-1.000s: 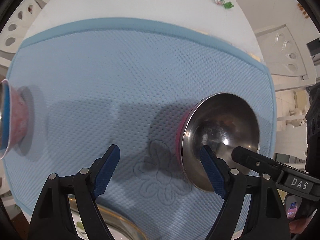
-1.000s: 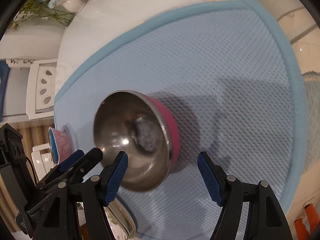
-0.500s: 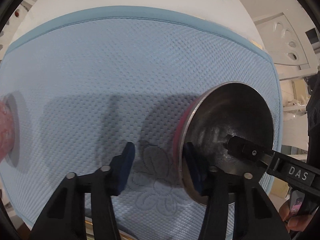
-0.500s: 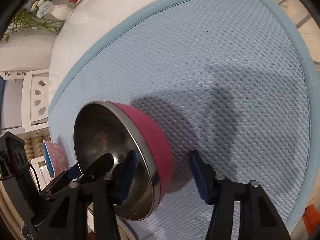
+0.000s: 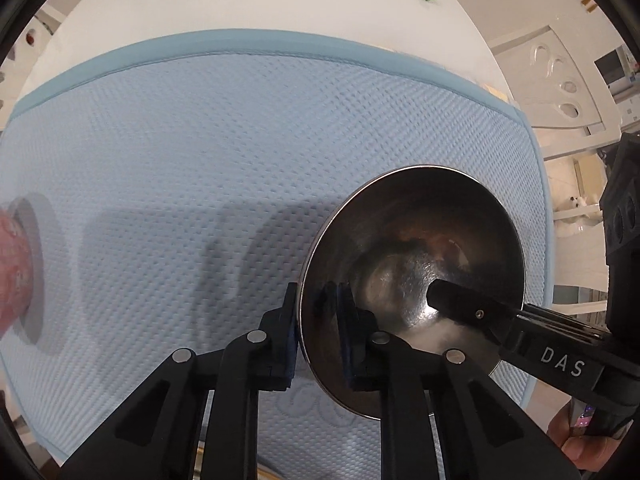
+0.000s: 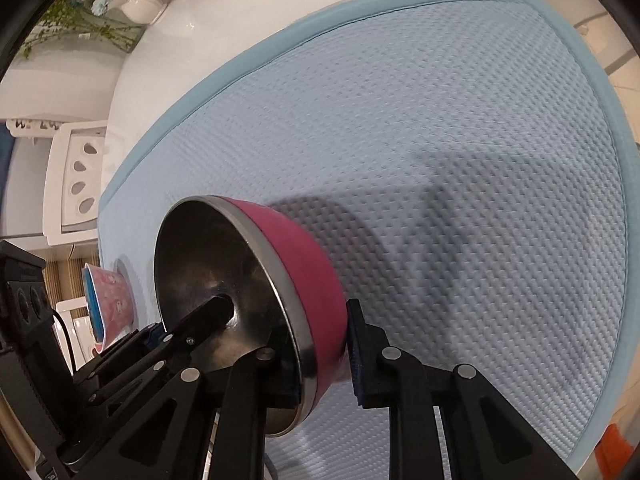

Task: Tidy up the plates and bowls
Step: 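Grasp the magenta steel bowl rim with both grippers and lift, then carry the magenta bowl with both grippers and lower it into the pink bowl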

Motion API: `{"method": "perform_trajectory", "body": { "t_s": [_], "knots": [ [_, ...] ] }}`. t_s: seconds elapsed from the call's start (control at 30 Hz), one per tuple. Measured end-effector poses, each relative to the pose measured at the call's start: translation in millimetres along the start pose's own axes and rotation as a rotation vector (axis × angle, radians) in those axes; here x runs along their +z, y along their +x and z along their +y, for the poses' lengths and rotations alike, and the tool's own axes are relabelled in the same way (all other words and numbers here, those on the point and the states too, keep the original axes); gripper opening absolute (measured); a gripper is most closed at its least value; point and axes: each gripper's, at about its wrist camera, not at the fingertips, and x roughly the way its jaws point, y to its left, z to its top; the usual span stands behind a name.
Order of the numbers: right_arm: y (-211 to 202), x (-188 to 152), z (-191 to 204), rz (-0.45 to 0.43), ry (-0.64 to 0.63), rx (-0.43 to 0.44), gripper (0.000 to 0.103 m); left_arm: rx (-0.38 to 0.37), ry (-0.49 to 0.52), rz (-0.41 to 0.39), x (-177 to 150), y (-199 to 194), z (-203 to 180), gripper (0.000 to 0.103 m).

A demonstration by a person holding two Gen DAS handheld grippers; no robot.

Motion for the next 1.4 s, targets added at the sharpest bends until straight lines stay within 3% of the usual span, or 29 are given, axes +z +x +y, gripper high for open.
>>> {"method": "perform_trajectory", "body": {
  "t_s": [0.53, 1.4],
  "knots": [
    [-7, -4, 64, -0.001, -0.074, 0.017, 0.017, 0.011, -0.067, -0.070, 6, -47, 52, 0.014],
    [-13, -19, 206, -0.028, -0.239, 0.014, 0.017, 0.022, -0.176, -0.201, -2, -129, 152, 0.014]
  ]
}}
